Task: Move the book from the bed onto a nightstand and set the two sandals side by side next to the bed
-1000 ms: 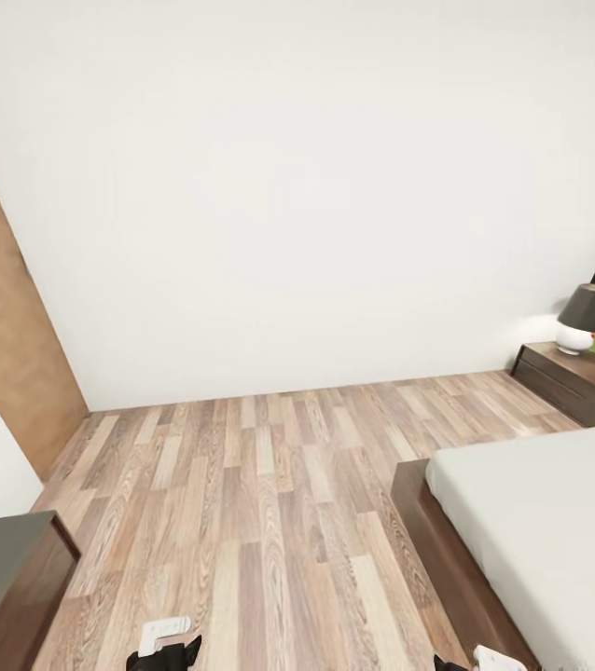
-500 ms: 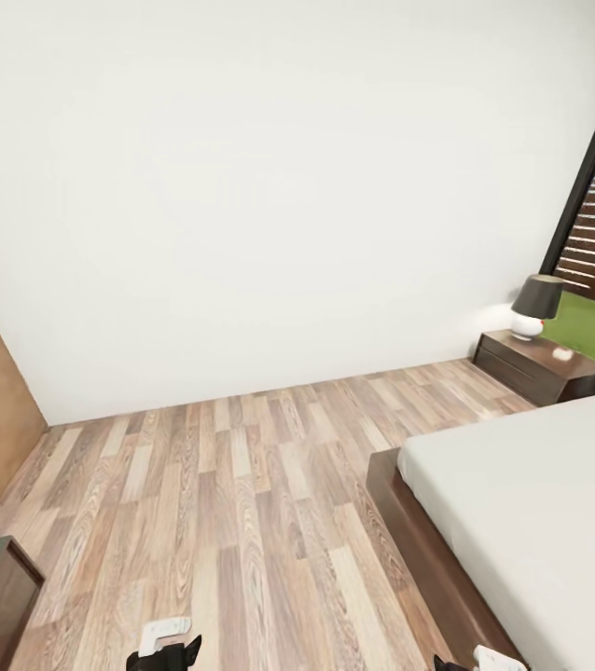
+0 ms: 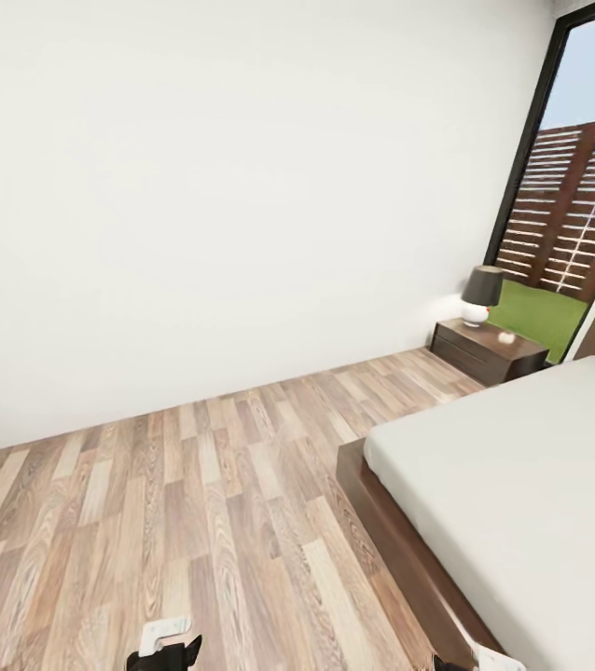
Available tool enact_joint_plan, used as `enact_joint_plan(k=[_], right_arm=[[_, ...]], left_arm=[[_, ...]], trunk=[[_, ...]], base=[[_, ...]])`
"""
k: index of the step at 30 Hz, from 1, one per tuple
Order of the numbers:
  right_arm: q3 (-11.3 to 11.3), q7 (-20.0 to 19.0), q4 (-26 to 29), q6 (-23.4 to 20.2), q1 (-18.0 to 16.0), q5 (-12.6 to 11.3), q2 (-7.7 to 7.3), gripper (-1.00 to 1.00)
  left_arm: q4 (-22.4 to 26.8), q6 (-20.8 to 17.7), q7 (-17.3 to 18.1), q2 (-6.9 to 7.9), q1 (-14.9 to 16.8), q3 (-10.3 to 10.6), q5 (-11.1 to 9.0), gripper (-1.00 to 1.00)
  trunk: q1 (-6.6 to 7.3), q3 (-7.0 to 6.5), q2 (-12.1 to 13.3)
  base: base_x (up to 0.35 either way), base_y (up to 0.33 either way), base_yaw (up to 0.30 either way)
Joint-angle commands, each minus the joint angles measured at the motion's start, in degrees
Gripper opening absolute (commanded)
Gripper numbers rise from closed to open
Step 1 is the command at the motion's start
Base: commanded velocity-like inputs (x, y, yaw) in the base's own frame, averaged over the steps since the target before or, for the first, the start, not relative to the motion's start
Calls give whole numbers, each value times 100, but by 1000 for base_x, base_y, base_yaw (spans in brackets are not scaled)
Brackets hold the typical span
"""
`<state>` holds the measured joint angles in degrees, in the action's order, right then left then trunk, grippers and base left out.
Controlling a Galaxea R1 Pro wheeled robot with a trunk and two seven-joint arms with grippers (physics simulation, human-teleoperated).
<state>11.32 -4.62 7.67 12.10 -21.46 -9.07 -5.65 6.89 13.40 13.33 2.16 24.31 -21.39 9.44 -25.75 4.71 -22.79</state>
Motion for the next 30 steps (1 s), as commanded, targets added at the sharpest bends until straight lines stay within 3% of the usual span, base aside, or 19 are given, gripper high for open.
enact_joint_plan(k=[1,30], right_arm=[[21,-48,-11,23,-8,-60,-1,100],[20,-48,-11,28,-8,-60,3,100]], left_arm=[[-4,22,20,2,6,-49,58,100],[-4,31,20,-5,3,-49,58,100]], trunk=[[-3,15,-13],[-3,79,-13]], base=[[0,0,-289],[0,0,-289]])
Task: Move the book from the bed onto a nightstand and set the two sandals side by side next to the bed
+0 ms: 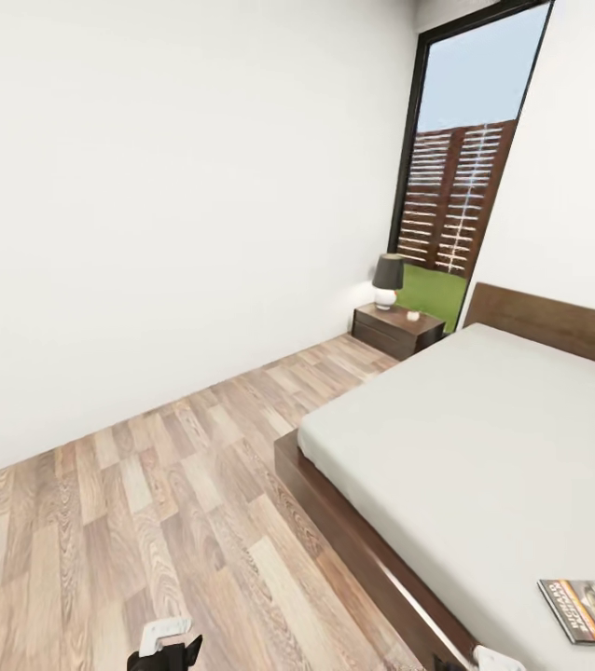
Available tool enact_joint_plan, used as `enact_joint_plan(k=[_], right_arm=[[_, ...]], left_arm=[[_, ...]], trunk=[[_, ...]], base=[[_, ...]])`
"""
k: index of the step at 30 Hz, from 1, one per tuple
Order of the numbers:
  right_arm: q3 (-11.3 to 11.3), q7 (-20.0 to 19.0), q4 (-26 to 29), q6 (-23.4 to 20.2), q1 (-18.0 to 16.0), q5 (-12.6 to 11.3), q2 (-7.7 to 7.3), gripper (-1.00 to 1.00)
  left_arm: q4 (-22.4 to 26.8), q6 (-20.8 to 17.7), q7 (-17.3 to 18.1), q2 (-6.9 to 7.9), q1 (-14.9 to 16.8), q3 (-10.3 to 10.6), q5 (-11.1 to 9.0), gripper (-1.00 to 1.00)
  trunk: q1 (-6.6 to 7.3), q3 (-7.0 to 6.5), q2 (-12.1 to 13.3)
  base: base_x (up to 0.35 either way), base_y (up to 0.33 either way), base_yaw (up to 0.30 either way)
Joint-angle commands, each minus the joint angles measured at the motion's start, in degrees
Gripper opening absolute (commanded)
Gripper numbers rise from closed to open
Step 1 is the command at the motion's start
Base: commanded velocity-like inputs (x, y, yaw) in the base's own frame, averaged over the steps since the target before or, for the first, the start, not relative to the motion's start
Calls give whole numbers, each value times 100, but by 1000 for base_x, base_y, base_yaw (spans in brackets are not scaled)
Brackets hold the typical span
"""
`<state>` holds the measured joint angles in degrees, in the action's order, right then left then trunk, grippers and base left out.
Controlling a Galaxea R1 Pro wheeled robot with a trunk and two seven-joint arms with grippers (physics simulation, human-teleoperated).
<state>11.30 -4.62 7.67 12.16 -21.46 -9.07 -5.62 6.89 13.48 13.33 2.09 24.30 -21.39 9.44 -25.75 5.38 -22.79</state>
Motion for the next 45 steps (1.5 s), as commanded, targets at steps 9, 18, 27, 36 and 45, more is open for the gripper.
enact_joint_plan(k=[9,18,27,36,45], right_arm=[[21,-48,-11,22,-8,-60,0,100],[21,-48,-13,23,-8,-60,0,100],[21,-48,-14,22,-8,-60,0,100],[21,-48,-14,19,-8,-60,0,100],[21,-48,-15,20,-8,-56,0,100]], left_arm=[[-4,23,20,-7,4,-49,58,100],[-4,23,20,-7,4,-49,58,100],[-4,23,20,-7,4,-49,58,100],[-4,23,20,-7,4,-49,58,100],[-4,23,20,-7,4,-49,58,100]], trunk=[[-3,32,-12],[-3,52,-12],[-3,72,-12],[-3,93,-12],[-3,113,-12]], base=[[0,0,-289],[0,0,-289],[0,0,-288],[0,0,-287],[0,0,-285]])
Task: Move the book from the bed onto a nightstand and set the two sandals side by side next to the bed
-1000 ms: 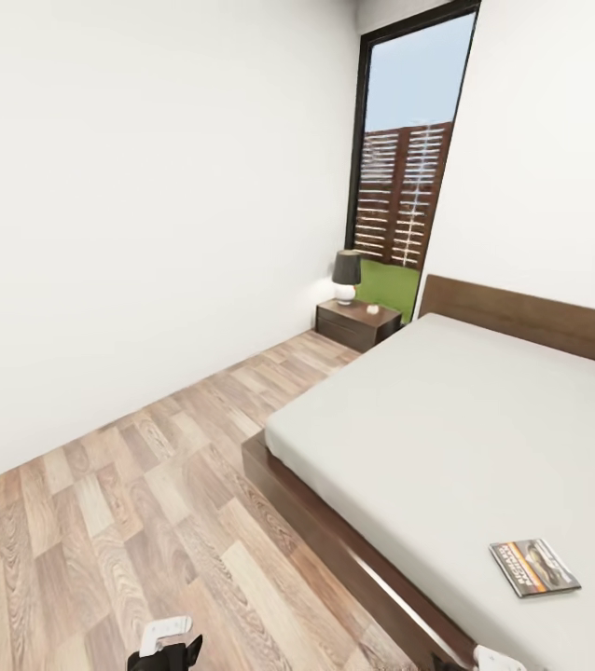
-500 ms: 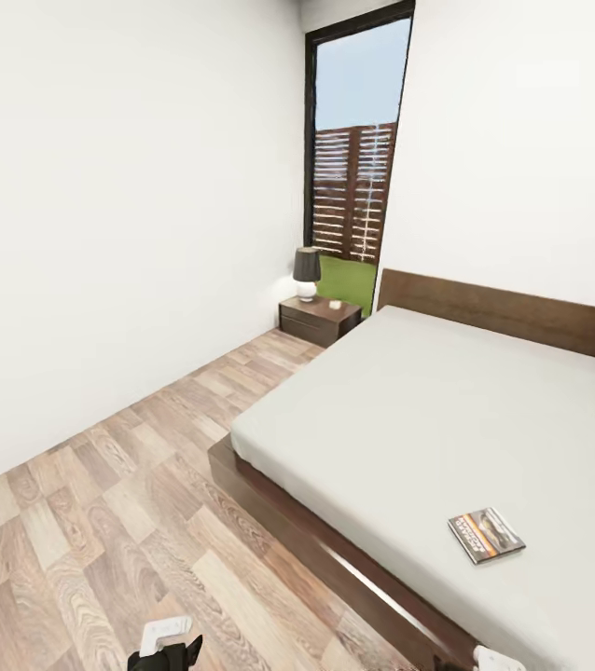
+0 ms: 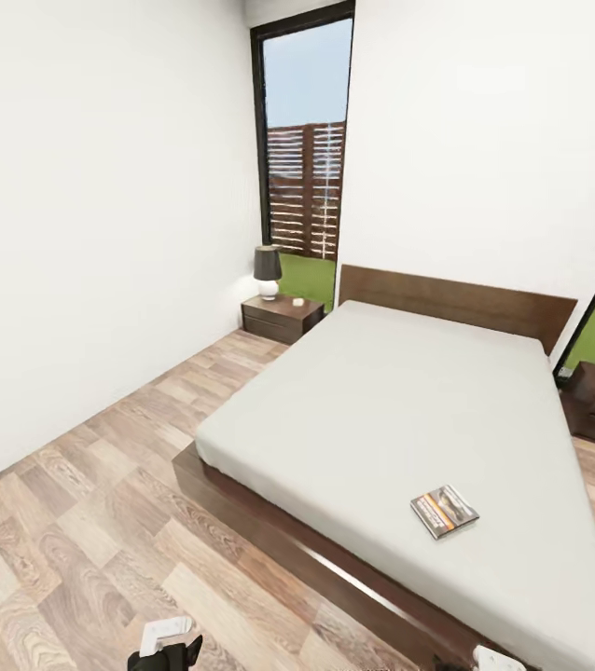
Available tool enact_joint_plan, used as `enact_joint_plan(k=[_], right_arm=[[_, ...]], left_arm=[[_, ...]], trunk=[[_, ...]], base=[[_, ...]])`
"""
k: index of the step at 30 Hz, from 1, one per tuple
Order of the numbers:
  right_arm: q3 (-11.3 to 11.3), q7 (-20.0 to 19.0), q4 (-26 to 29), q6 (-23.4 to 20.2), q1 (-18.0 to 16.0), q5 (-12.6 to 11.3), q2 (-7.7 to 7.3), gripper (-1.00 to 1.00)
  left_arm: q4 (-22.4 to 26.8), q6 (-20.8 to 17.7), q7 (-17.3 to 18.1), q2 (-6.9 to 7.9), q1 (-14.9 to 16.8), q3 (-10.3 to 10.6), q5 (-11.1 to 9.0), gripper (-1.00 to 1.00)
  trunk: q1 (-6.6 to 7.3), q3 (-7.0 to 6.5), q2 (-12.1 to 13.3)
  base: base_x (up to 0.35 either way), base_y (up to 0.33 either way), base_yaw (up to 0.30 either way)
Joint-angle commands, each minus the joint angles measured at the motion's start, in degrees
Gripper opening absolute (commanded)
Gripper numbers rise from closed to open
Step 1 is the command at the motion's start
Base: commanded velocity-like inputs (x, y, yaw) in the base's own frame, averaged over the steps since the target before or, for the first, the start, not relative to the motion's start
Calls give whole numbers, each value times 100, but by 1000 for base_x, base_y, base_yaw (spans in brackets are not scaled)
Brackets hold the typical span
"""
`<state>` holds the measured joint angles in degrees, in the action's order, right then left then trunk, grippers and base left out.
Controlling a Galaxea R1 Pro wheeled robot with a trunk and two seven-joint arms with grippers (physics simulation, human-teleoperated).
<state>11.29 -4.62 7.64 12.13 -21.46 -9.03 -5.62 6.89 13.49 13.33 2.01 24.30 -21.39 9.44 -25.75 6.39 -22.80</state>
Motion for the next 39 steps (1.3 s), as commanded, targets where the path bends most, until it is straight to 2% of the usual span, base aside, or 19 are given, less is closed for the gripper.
enact_joint_plan(k=[1,39], right_arm=[[22,-48,-12,24,-7,-61,0,100],[22,-48,-14,24,-7,-55,0,100]], left_arm=[[-4,22,20,1,4,-49,58,100],[-4,22,20,1,4,-49,58,100]], trunk=[[-3,14,-12],[-3,99,-12]], base=[[0,0,-285],[35,9,-285]])
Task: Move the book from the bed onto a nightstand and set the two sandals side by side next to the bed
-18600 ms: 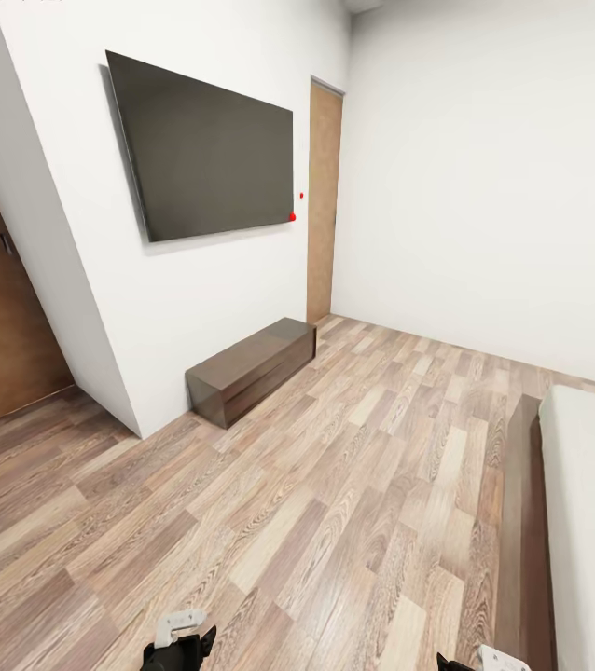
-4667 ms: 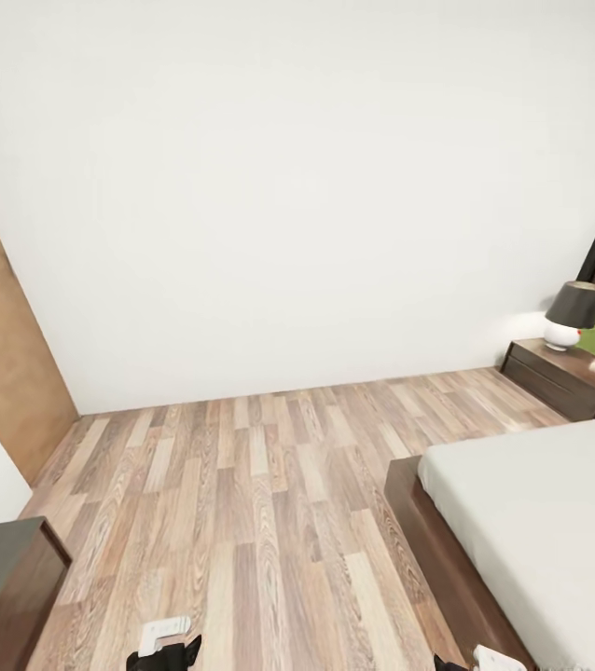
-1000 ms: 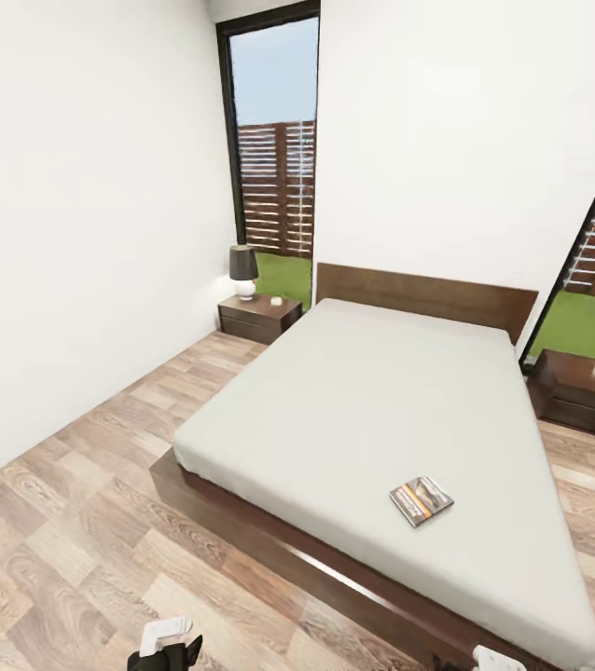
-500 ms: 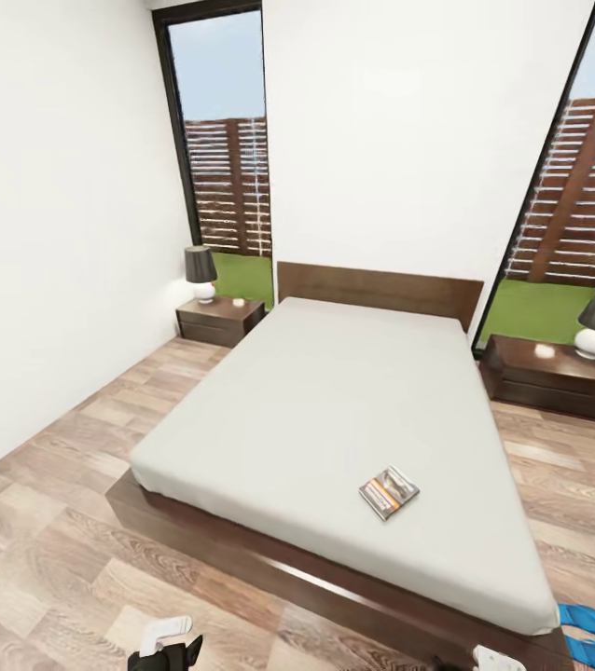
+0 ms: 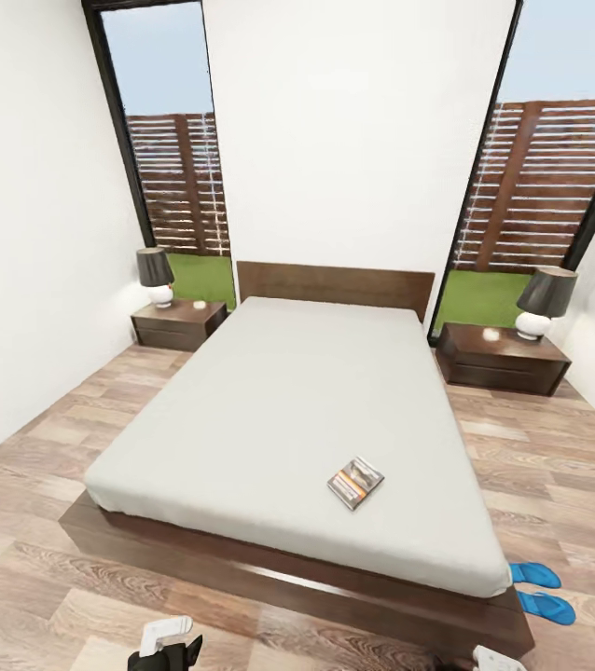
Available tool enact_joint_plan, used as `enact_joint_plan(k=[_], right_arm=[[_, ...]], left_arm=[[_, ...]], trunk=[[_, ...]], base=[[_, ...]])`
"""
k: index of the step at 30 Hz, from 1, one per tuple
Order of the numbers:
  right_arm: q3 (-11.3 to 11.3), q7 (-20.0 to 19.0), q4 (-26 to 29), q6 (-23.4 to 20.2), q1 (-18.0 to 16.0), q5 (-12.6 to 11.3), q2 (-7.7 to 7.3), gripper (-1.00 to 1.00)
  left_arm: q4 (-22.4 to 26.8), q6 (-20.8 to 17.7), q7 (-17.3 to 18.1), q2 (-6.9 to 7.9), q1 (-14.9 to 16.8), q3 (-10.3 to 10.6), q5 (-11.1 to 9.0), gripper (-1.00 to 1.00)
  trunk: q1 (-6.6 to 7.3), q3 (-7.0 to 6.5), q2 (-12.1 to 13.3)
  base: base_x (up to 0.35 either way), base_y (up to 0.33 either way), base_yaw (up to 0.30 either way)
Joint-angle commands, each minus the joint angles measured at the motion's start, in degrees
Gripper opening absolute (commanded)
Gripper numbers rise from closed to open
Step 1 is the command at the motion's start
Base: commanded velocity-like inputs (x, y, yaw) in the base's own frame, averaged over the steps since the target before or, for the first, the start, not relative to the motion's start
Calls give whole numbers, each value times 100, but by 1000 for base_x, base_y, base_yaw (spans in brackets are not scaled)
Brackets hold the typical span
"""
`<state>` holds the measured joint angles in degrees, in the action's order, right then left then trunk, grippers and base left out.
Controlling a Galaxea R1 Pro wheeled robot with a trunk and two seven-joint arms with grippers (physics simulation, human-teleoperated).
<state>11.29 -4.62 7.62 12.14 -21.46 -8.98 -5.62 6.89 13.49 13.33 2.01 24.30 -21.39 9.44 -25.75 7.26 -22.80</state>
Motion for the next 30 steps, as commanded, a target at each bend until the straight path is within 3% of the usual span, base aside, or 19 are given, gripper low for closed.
enact_joint_plan(k=[1,30], right_arm=[[22,-48,-12,23,-7,-60,0,100],[22,-48,-15,24,-7,-60,0,100]], left_arm=[[-4,22,20,1,4,-49,57,100],[-4,22,20,1,4,-49,57,100]], trunk=[[-3,14,-12],[-3,79,-12]], base=[[0,0,-285],[0,0,-280]])
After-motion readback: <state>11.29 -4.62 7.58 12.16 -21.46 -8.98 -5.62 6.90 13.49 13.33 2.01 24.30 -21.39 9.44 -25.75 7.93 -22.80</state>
